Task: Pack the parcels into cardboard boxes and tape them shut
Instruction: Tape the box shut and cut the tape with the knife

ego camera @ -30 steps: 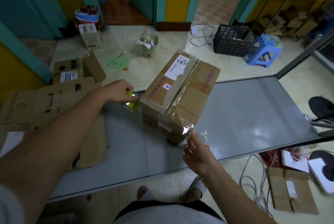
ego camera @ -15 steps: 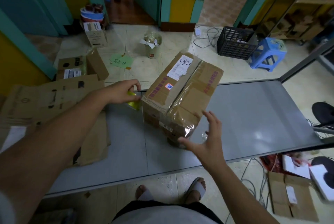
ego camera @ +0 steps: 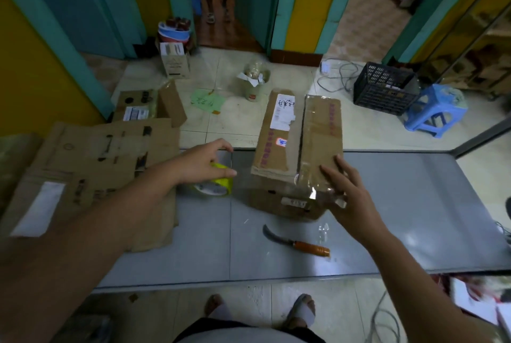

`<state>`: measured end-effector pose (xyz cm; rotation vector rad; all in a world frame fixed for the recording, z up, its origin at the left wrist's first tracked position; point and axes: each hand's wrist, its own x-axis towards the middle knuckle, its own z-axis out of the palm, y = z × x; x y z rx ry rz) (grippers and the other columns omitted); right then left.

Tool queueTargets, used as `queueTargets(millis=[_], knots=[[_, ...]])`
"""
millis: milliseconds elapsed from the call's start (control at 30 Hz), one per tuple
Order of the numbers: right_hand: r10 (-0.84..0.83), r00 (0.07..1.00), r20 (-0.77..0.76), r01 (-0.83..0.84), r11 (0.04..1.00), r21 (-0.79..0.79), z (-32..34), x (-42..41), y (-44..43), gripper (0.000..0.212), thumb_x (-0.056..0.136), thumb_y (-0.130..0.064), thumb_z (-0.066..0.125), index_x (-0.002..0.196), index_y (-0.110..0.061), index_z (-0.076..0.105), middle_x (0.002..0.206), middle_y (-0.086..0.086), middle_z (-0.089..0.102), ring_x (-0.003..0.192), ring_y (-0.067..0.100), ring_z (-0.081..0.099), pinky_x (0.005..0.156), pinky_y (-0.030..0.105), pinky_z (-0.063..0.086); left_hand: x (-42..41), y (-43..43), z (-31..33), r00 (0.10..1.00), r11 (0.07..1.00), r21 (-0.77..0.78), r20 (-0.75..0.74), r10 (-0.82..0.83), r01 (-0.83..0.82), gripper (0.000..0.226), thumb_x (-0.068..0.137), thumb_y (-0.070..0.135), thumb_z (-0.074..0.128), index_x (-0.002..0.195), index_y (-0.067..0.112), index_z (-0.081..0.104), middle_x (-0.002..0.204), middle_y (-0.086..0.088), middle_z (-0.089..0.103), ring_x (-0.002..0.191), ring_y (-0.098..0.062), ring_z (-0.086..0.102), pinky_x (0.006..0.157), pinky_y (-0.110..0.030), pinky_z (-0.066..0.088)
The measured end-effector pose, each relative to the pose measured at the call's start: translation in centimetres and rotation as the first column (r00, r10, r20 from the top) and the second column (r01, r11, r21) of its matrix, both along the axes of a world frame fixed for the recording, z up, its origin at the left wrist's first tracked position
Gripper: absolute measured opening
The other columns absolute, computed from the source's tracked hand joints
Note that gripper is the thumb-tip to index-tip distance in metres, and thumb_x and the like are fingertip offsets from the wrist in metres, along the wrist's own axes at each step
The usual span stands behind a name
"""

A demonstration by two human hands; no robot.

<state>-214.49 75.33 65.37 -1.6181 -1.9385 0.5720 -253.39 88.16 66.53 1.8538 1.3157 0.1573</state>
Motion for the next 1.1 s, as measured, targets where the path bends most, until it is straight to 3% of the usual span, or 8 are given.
queueTargets(millis=[100,300,700,800,900,967,1033,1100], knots=[[0.052,0.999,-0.004,-0.052,0.999,0.015,0.3,3.4,1.7,0.08,0.081,-0.004,0.085,0.152,-0.024,0.052,0.167,-0.007,0.027,0.145,0.024,0.046,0.108,0.051,0.052,2.8,-1.6,0.6,0.993,0.999,0.04,0.119,0.003,-0.008,0.083,0.085,0.052,0.083,0.149,0.056,0.03,0.075,0.0,0.063,0.06,-0.01,0.059,0.064,-0.043,0.054],[0.191,0.981,0.029,-0.193,0.98,0.05,1.8,10.4,5.5,0.068,0.083,0.006,0.08,0.143,-0.021,0.061,0.156,-0.007,0.044,0.129,0.013,0.059,0.1,0.041,0.058,8.6,-3.0,1.4,0.989,0.973,0.182,0.0,-0.147,0.145,0.096,0.096,0.042,0.073,0.153,0.072,0.003,0.088,0.004,0.063,0.078,-0.013,0.065,0.075,-0.037,0.059],[0.219,0.975,0.029,-0.221,0.972,0.082,-0.8,14.3,8.4,0.065,0.088,0.004,0.075,0.146,-0.021,0.058,0.157,-0.011,0.043,0.136,0.011,0.052,0.111,0.034,0.047,14.1,-5.0,-0.9,0.997,0.981,0.177,0.001,-0.077,0.076,0.081,0.102,0.041,0.065,0.154,0.071,0.011,0.088,0.0,0.059,0.074,-0.016,0.063,0.071,-0.042,0.057],[0.088,0.996,-0.033,-0.084,0.99,0.112,-1.6,13.8,7.1,0.059,0.09,-0.005,0.078,0.142,-0.023,0.058,0.153,-0.006,0.048,0.131,0.009,0.055,0.106,0.026,0.048,14.8,-5.3,-1.4,0.999,0.977,0.212,0.015,-0.031,0.027,0.082,0.099,0.042,0.069,0.153,0.069,0.014,0.086,0.0,0.057,0.074,-0.015,0.062,0.07,-0.042,0.056],[-0.356,0.904,-0.237,0.374,0.927,0.031,-4.9,12.3,2.9,0.037,0.093,-0.015,0.074,0.122,-0.028,0.056,0.124,0.002,0.061,0.106,0.019,0.067,0.082,0.034,0.057,15.3,-5.3,-1.9,0.999,0.965,0.262,0.039,-0.002,-0.009,0.081,0.096,0.04,0.073,0.149,0.069,0.019,0.086,0.002,0.057,0.076,-0.014,0.062,0.07,-0.042,0.056],[-0.452,0.881,-0.136,0.442,0.891,-0.099,-8.0,10.0,-0.8,0.014,0.094,-0.026,0.071,0.103,-0.027,0.061,0.1,-0.002,0.063,0.091,0.026,0.069,0.072,0.039,0.055,15.4,-5.3,-2.1,0.999,0.959,0.283,0.053,0.001,-0.016,0.081,0.095,0.039,0.073,0.15,0.066,0.021,0.085,0.003,0.055,0.074,-0.013,0.06,0.068,-0.038,0.052],[-0.245,0.969,0.029,0.247,0.959,-0.139,-10.4,6.9,-4.3,0.013,0.091,-0.039,0.072,0.094,-0.027,0.067,0.092,-0.008,0.06,0.086,0.023,0.067,0.071,0.036,0.052,15.4,-5.3,-2.2,0.998,0.957,0.291,0.055,-0.009,-0.008,0.08,0.095,0.039,0.073,0.152,0.064,0.022,0.085,0.003,0.054,0.072,-0.012,0.058,0.065,-0.034,0.049],[0.037,0.982,0.187,-0.003,0.983,-0.182,-11.7,3.4,-5.9,0.041,0.085,-0.065,0.069,0.102,-0.028,0.07,0.098,-0.009,0.062,0.091,0.016,0.06,0.074,0.032,0.05,15.3,-5.2,-2.2,0.998,0.957,0.29,0.052,-0.023,0.007,0.081,0.096,0.038,0.073,0.153,0.062,0.022,0.086,0.003,0.054,0.072,-0.011,0.058,0.063,-0.031,0.047]])
